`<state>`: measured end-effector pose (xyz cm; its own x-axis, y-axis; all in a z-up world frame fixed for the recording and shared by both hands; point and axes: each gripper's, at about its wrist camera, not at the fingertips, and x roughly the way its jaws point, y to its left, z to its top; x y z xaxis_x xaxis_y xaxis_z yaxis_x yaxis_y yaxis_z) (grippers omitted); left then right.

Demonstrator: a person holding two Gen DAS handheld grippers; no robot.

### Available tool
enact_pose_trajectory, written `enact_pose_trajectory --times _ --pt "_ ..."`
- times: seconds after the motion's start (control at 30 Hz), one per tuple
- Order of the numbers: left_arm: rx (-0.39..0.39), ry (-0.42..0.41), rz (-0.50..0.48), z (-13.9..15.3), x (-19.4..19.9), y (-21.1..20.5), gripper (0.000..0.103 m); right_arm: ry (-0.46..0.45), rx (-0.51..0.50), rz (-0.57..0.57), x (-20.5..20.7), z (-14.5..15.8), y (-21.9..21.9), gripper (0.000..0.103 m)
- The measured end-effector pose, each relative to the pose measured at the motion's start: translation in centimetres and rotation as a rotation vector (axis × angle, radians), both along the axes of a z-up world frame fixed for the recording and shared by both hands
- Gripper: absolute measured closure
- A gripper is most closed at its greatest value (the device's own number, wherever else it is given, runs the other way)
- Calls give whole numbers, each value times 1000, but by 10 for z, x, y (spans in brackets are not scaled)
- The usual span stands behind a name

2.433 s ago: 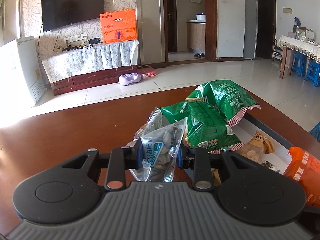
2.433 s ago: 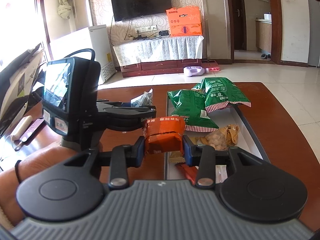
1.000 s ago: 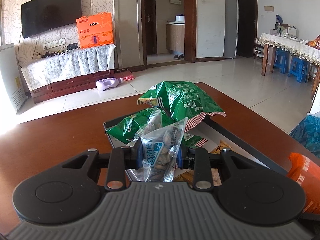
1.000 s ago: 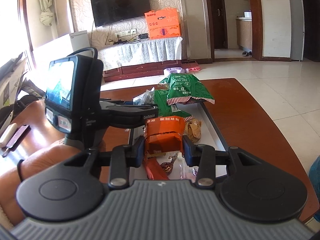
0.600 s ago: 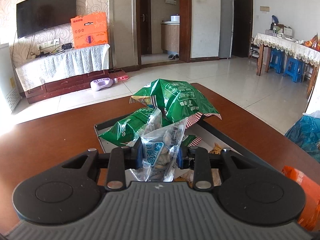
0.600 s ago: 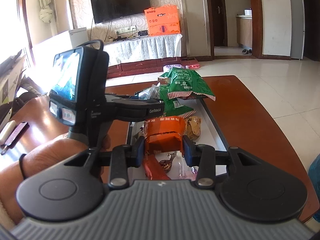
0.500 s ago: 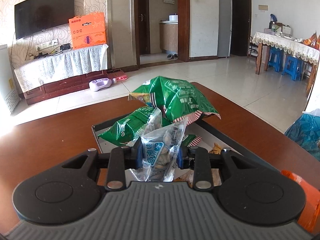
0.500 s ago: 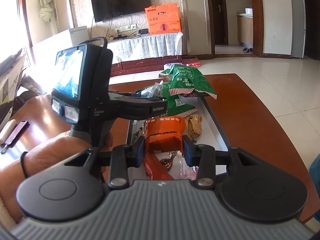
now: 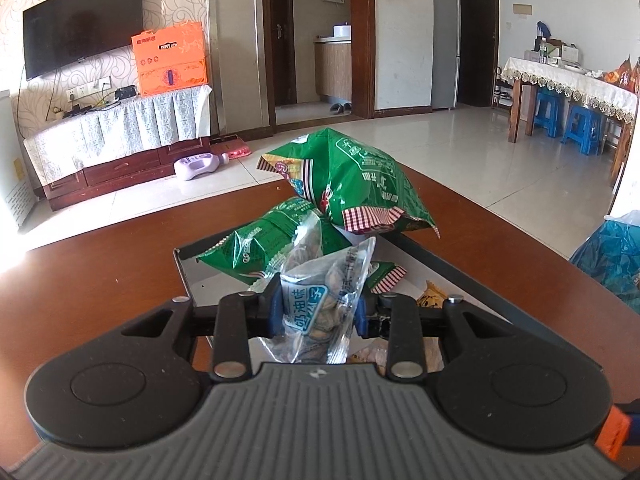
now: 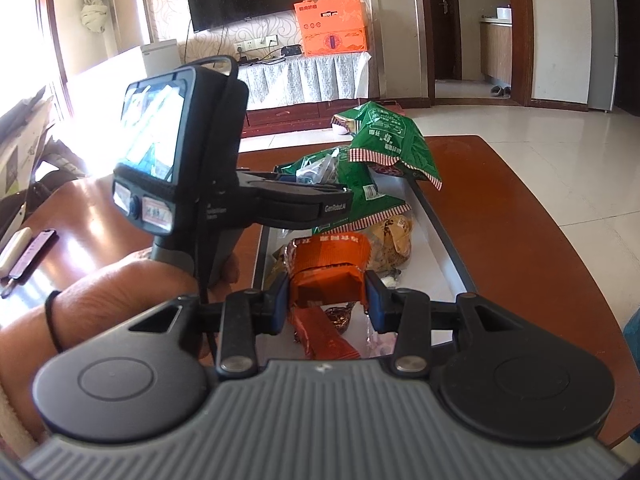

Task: Organize snacks
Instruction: 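Open both grippers to drop the seed packet and candy into the tray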

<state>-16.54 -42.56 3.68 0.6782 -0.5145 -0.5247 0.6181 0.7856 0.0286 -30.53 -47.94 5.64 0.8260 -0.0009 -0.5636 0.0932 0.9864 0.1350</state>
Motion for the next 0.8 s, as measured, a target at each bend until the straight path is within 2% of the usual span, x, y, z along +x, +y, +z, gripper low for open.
enact_pose_trajectory --times 0.17,0.47,0.6,0.7,0.77,0.8 --pt "10 23 12 -4 3 -1 65 14 -4 16 8 -5 3 61" --pt "0 63 43 -8 10 2 57 18 -9 3 27 -14 1 61" --pt "-8 80 61 -8 13 6 54 2 -40 -6 32 -17 1 50" --pt "-7 63 76 -6 10 10 44 -10 -51 -8 30 -17 1 43" --pt "-3 38 89 -3 6 12 29 -13 -55 -14 28 -17 2 35" --pt "-6 29 95 -1 4 15 28 -15 -55 -17 27 -16 2 32"
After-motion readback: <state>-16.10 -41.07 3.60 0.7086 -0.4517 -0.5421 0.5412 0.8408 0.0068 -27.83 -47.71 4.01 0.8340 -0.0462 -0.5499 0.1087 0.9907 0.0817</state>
